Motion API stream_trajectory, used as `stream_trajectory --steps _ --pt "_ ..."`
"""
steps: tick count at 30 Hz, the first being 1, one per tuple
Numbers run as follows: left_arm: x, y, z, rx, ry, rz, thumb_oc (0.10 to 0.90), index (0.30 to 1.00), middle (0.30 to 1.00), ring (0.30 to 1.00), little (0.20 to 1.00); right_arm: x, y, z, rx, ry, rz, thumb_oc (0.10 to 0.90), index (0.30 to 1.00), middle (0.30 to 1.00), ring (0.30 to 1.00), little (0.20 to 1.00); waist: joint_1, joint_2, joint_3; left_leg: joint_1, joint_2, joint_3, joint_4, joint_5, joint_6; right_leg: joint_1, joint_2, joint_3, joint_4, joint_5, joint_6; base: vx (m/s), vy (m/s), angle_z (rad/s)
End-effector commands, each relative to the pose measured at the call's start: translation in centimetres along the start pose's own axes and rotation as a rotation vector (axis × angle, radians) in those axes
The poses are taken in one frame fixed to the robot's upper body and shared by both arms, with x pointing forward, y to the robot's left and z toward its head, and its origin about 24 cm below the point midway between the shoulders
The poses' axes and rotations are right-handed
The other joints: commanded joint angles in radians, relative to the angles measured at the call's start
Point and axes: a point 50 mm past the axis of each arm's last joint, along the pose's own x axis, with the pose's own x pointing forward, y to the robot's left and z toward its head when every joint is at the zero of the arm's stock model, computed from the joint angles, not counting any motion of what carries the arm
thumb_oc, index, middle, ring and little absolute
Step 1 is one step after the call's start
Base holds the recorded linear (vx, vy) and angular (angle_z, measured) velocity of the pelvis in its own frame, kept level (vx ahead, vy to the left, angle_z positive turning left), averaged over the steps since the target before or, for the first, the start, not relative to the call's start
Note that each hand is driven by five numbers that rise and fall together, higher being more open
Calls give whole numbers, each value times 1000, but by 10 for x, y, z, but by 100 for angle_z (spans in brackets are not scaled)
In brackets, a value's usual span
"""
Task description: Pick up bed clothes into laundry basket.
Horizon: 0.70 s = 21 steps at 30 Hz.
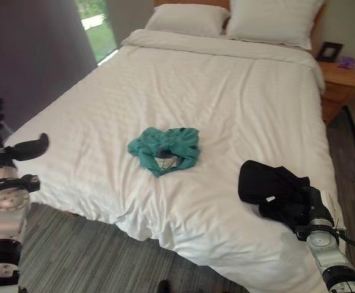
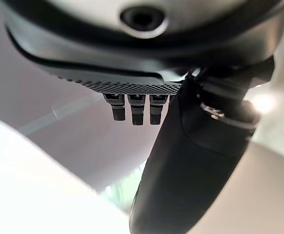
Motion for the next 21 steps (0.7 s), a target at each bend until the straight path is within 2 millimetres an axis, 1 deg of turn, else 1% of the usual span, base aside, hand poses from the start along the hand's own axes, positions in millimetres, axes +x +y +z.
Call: stream_trajectory --steps 1,2,3,4,5,9,10,14,16,18,20,21 --pt "25 -11 15 -6 -14 67 800 900 900 900 900 -31 -31 -81 -109 309 -48 400 300 300 300 300 -92 14 18 -23 17 111 1 -51 -23 136 -33 12 5 -120 96 24 49 -39" --pt "26 -21 14 17 5 45 800 900 900 900 900 -32 -32 -82 -112 312 -56 400 300 300 300 300 -104 10 20 -22 20 121 1 -53 -23 129 -33 21 5 -114 99 6 49 -36" --pt "28 -26 13 30 17 30 800 900 900 900 900 -33 -33 -84 -114 315 -59 400 300 300 300 300 -109 5 22 -21 22 132 1 -56 -22 121 -35 32 5 -109 102 -5 33 -26" --pt "28 -26 14 30 16 30 800 900 900 900 900 -33 -33 -84 -113 316 -59 400 300 300 300 300 -107 5 22 -21 22 133 1 -56 -22 121 -35 33 5 -109 102 0 46 -29" --pt "30 -35 12 50 39 9 800 900 900 900 900 -35 -33 -87 -123 325 -67 400 300 300 300 300 -125 -4 23 -20 28 150 1 -58 -23 107 -36 49 5 -96 107 13 58 -45" --pt "36 -51 19 102 40 -25 800 900 900 900 900 -39 -28 -95 -138 360 -56 400 300 300 300 300 -148 -20 28 -31 38 178 1 -60 -24 69 -36 71 5 -77 116 -5 58 -40" --pt "37 -51 20 102 38 -25 800 900 900 900 900 -39 -28 -94 -137 360 -56 400 300 300 300 300 -146 -21 27 -32 38 179 1 -60 -24 68 -36 72 5 -77 116 -1 38 -27" --pt "40 -56 21 133 57 -39 800 900 900 900 900 -49 -14 -106 -158 402 -14 400 300 300 300 300 -166 -35 31 -39 44 202 1 -62 -22 41 -35 83 5 -64 121 5 32 -24" --pt "45 -61 29 140 48 -40 800 900 900 900 900 -50 -5 -106 -159 408 13 400 300 300 300 300 -174 -47 37 -53 47 211 1 -59 -21 24 -38 86 5 -55 125 -18 39 -27" --pt "51 -62 41 137 23 -32 800 900 900 900 900 -51 4 -104 -157 403 35 400 300 300 300 300 -184 -58 40 -71 51 218 1 -57 -22 2 -39 89 5 -45 130 -20 27 -21" --pt "56 -63 48 142 16 -23 800 900 900 900 900 -52 13 -102 -155 398 62 400 300 300 300 300 -193 -69 42 -86 53 224 1 -56 -20 -20 -40 97 5 -33 134 -20 20 -23" --pt "58 -61 49 152 26 -18 533 500 500 500 500 -52 17 -101 -150 395 71 400 300 300 300 300 -196 -72 44 -94 54 226 1 -56 -19 -30 -38 104 5 -30 136 -30 26 -34"
